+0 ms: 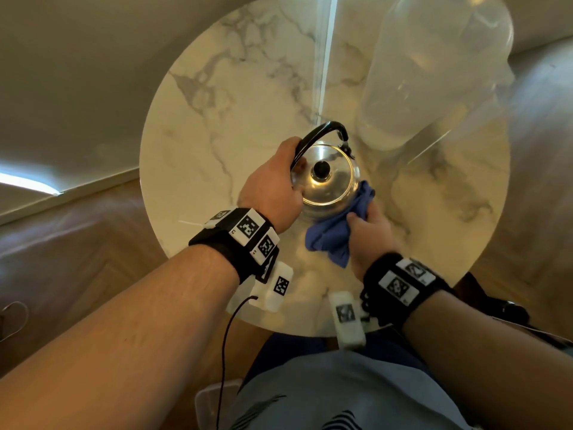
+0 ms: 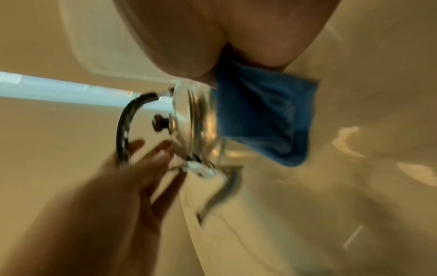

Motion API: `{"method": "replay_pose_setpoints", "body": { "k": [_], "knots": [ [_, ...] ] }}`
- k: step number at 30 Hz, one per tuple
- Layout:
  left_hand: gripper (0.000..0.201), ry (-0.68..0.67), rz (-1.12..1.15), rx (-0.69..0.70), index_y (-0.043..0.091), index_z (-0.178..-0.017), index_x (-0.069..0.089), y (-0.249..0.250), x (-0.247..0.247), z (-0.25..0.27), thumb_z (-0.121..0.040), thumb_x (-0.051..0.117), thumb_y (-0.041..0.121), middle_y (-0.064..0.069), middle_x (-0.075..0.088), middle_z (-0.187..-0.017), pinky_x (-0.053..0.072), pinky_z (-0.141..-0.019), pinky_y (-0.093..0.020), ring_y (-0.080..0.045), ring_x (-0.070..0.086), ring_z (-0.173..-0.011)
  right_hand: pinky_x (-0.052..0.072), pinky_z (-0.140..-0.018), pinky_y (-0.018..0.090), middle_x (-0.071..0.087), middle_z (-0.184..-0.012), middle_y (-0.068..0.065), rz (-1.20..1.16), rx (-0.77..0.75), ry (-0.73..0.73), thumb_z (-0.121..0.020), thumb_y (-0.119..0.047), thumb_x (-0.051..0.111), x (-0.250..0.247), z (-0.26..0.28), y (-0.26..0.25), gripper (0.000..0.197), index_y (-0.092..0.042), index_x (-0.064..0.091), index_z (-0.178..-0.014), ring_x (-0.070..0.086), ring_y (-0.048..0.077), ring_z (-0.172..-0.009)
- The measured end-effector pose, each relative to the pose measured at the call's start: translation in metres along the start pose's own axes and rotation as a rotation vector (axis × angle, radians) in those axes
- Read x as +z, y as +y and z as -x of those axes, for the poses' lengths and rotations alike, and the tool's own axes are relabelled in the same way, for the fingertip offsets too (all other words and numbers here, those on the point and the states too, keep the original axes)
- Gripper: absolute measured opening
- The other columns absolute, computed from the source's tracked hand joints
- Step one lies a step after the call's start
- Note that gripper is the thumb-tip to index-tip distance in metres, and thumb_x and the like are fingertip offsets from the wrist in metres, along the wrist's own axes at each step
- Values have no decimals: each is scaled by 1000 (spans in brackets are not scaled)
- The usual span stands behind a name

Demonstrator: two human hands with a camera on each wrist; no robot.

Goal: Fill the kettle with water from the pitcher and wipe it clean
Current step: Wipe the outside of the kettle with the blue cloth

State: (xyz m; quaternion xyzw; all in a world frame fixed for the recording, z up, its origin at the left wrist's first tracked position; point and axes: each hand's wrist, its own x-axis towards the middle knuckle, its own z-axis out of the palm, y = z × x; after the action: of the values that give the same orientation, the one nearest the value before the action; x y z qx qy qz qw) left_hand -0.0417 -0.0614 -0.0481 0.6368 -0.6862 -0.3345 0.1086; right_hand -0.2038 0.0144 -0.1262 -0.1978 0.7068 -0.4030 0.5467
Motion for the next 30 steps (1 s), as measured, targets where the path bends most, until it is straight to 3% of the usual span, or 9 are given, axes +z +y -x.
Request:
{"method": "replay_pose_setpoints", "body": {
  "k": [3,6,8,10,13,16,19,24,30],
  "knots": [
    [59,-2,9,6,30,-145,37,2,-2,0,-93,59,15,4,73,-115,45,-76,-32,-18,62,-86,56,-62,25,67,-97,4,151,24,76,-102,-7,48,1,-14,-22,31,-17,60,-129,71,28,-88],
    [54,5,24,15,29,-143,40,6,-3,2,-93,59,19,6,74,-114,53,-80,-37,-21,68,-91,48,-49,13,63,-85,9,293,-34,-13,-100,1,50,-10,11,-17,20,-7,64,-112,64,9,-65],
    [46,-1,44,1,28,-140,44,8,-5,1,-96,58,27,9,74,-113,54,-85,-38,-22,70,-97,44,-52,9,61,-78,9,325,-121,-11,-96,5,49,-20,18,-16,23,-8,67,-101,58,4,-61],
    [38,-12,43,-30,28,-138,49,9,-9,-3,-102,52,36,6,74,-111,54,-88,-39,-23,69,-99,46,-61,15,63,-74,-2,411,-211,46,-91,-3,49,-23,1,-30,30,-24,69,-99,59,13,-73],
    [31,-9,23,-39,24,-126,60,13,-12,-6,-107,42,40,0,73,-101,54,-85,-43,-24,67,-95,52,-75,19,74,-93,-13,440,-240,-13,-86,-7,47,-13,-26,-64,55,-37,73,-124,66,12,-88],
    [30,30,66,-34,24,-124,65,25,-13,-7,-108,43,37,3,72,-100,52,-86,-37,-19,65,-93,51,-70,15,75,-96,-10,521,-228,-27,-86,-7,47,-12,-34,-70,63,-43,69,-132,70,15,-87],
    [35,64,30,18,23,-138,61,40,-11,-10,-104,52,25,-3,69,-125,41,-94,-27,-21,62,-115,64,-75,39,72,-79,-3,577,-161,-69,-83,-13,46,-26,-29,-57,54,-39,73,-121,75,30,-81],
    [33,39,20,15,25,-126,69,51,-14,-12,-97,60,12,0,73,-118,48,-91,-29,-19,66,-108,46,-63,22,72,-81,4,654,-227,-136,-92,-4,49,-53,-24,-57,33,-24,74,-101,65,20,-75],
    [36,-72,-70,93,22,-123,71,57,-26,3,-91,63,7,1,73,-115,52,-97,-33,-19,67,-107,63,-63,31,72,-74,10,538,-217,-235,-91,6,45,-74,-21,-60,32,-10,73,-97,73,12,-64]
  ]
}}
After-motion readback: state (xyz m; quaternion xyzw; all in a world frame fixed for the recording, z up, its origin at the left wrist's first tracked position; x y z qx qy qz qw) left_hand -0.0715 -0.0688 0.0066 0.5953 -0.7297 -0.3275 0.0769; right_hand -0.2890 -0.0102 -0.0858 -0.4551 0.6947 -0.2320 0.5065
